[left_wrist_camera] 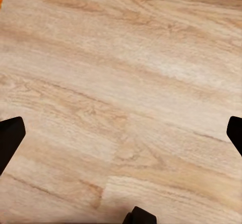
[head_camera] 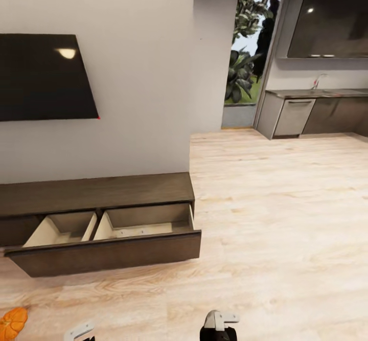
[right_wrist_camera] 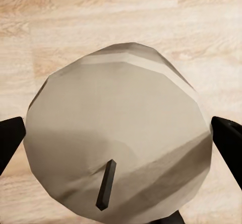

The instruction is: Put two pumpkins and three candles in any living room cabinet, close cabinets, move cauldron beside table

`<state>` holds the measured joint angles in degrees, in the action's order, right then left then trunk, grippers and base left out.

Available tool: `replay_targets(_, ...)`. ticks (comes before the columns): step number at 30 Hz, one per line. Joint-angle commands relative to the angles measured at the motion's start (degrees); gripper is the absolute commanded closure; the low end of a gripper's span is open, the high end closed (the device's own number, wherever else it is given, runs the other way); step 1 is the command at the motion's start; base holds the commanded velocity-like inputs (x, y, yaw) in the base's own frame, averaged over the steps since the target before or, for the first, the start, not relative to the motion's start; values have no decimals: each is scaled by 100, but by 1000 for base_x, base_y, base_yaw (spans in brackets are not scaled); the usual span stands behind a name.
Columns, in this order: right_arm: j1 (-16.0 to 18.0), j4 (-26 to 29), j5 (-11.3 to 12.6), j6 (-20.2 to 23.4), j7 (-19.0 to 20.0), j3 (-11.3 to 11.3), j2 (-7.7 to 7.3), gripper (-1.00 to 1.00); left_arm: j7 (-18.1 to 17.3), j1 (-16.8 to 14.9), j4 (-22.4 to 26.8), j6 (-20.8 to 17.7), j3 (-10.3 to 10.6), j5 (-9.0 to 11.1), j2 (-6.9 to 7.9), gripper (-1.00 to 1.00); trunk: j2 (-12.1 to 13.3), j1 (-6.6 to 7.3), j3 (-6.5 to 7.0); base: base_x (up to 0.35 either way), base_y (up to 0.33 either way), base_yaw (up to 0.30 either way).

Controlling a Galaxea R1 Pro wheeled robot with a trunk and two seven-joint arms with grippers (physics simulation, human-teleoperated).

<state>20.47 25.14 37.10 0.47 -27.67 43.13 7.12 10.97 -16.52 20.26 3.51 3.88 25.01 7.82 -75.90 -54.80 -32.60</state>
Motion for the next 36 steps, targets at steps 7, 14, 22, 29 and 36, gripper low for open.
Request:
replay_targets(7,0,2,-4,-224,-2,-12,-58,100,-12,0,23,-8,-18,43,2,-100,281,154,125,0,0,121)
replay_targets(14,0,0,9,-299,-2,-15,-73,100,-9,0,29,-28,-19,48,3,-100,561,308,250,0,0,4)
replay_targets(22,0,5,18,-307,-2,-23,-64,100,-8,0,29,-45,-19,48,8,-100,882,483,394,0,0,0)
replay_targets(29,0,8,9,-300,-11,-20,-48,100,-7,0,40,-126,-63,62,13,-100,1163,637,520,0,0,0)
replay_targets(36,2,113,6,-212,-59,-33,-7,100,-23,0,447,-1244,-98,80,56,-100,1444,791,645,0,0,0)
